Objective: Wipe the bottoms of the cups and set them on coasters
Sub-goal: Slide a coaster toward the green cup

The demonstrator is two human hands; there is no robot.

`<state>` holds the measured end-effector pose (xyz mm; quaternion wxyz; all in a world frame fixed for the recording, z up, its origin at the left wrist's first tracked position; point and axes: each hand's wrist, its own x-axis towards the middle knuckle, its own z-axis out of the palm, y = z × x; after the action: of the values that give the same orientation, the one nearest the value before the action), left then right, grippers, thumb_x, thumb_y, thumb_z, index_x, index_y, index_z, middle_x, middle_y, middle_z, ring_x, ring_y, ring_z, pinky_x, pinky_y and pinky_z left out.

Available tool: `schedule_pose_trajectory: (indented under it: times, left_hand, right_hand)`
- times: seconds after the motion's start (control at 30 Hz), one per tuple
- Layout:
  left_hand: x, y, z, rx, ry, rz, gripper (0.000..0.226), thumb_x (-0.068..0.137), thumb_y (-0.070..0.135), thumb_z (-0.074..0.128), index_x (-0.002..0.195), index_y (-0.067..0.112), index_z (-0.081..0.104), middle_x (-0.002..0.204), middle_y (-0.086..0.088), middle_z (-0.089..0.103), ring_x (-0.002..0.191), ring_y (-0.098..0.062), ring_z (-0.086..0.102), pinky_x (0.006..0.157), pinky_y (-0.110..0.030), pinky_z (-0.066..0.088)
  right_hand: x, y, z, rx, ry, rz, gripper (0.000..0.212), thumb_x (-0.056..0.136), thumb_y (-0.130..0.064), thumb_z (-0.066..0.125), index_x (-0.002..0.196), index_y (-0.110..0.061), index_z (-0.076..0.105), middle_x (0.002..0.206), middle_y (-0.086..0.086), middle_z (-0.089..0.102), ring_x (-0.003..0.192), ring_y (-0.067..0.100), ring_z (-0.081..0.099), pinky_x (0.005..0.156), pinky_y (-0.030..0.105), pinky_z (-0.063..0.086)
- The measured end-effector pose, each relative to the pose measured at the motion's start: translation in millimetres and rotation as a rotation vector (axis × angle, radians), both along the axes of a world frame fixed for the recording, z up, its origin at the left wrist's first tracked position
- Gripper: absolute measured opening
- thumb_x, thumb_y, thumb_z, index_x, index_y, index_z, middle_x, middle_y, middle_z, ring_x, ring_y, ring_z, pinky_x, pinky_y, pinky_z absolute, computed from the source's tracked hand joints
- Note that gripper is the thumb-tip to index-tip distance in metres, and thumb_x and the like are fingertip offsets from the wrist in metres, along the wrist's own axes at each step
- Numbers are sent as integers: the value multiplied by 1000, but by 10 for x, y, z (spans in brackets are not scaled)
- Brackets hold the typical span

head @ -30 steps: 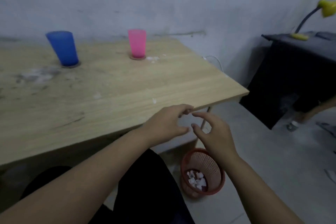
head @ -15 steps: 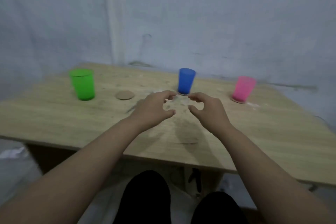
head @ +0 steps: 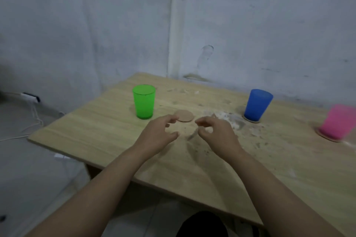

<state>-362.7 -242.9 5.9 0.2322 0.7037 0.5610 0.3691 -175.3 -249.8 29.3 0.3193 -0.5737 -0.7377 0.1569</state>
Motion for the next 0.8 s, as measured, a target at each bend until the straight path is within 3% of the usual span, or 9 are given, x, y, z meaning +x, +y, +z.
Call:
schedule_pose_trajectory:
  times: [0.1, 0.27, 0.4, 0.53, 0.67, 0.8]
  left_hand:
    - [25, 175, -67, -11, -43, -5, 51, 80, 15, 71, 127, 21, 56, 121, 3, 62, 109, -15, 59, 87, -26, 45]
    - [97, 397, -179, -12, -66, 0, 48, 80, 17, 69, 126, 25, 57, 122, 6, 61, 106, -6, 55, 86, -21, 43]
    - [138, 530, -229, -15, -76, 31, 46, 81, 20, 67, 125, 27, 56, 124, 9, 59, 109, -6, 54, 91, -25, 45]
    - [204, 653, -236, -34, -82, 41, 47, 82, 16, 65, 128, 22, 55, 126, 5, 59, 113, -10, 54, 93, -27, 46]
    - [177, 825, -307, -50, -93, 62, 50, 81, 14, 65, 130, 21, 53, 127, 5, 59, 113, -8, 54, 90, -19, 41]
    - [127, 940, -360, -41, -92, 72, 51, 81, 13, 65, 130, 20, 53, 124, 2, 61, 111, -10, 55, 94, -23, 44]
  right_hand:
    - [-11, 175, -72, -49, 50, -9, 28, 85, -15, 61, 113, -18, 66, 112, -2, 68, 100, 7, 60, 85, 16, 41]
    - [-15, 527, -170, -97, 157, -76, 28, 85, -13, 62, 113, -16, 66, 111, -1, 68, 94, 3, 56, 70, 1, 36]
    - [-94, 776, -233, -138, 202, -80, 28, 85, -13, 62, 113, -16, 66, 113, -1, 67, 98, 6, 55, 87, 18, 45]
    - [-189, 1041, -274, -141, 153, -71, 32, 85, -13, 61, 117, -17, 63, 120, 0, 65, 107, 9, 56, 88, 18, 40]
    - [-230, 1369, -381, -193, 32, -32, 59, 78, -27, 70, 132, -20, 49, 135, 2, 54, 125, 20, 47, 97, 29, 40]
    - [-282, 1505, -527, -230, -22, -3, 78, 71, -40, 74, 138, -23, 38, 137, 6, 49, 129, 24, 39, 101, 36, 39]
